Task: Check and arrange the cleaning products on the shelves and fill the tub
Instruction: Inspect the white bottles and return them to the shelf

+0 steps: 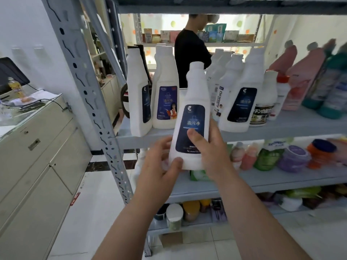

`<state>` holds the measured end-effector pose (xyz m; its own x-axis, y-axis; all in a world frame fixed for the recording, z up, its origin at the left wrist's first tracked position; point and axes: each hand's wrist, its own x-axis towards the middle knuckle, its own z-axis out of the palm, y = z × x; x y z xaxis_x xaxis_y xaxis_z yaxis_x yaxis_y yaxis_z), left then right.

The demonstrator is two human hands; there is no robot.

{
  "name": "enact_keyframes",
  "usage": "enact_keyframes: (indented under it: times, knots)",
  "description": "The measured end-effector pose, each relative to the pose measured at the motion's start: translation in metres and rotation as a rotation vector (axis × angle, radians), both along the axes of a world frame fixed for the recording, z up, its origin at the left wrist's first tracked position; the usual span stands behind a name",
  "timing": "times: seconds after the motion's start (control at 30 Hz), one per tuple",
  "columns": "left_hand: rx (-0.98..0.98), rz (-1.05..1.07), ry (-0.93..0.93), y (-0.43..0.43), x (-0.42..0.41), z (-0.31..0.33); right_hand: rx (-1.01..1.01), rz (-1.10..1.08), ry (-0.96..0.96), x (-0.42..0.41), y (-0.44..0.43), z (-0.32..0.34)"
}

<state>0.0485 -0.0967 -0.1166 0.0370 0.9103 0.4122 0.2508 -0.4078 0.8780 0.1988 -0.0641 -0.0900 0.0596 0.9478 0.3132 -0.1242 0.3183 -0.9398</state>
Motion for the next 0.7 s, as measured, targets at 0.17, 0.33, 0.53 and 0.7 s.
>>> enact_keyframes:
  times: [0.17, 0.33, 0.53, 0.7]
  knots:
    - [-0.018, -0.004, -0.126, -0.030, 0.003, -0.010, -0.100, 0.002, 0.088, -0.009, -0.030, -0.016]
    - [-0.193, 0.063, 0.045, -0.052, 0.004, -0.018, -0.173, 0.206, 0.264, -0.018, -0.066, -0.028]
    - [-0.557, -0.229, -0.499, -0.069, -0.009, -0.035, -0.230, 0.087, -0.021, -0.008, -0.080, -0.057]
    - [-0.647, -0.288, -0.619, -0.079, 0.002, -0.036, -0.381, 0.095, 0.016, -0.002, -0.071, -0.061]
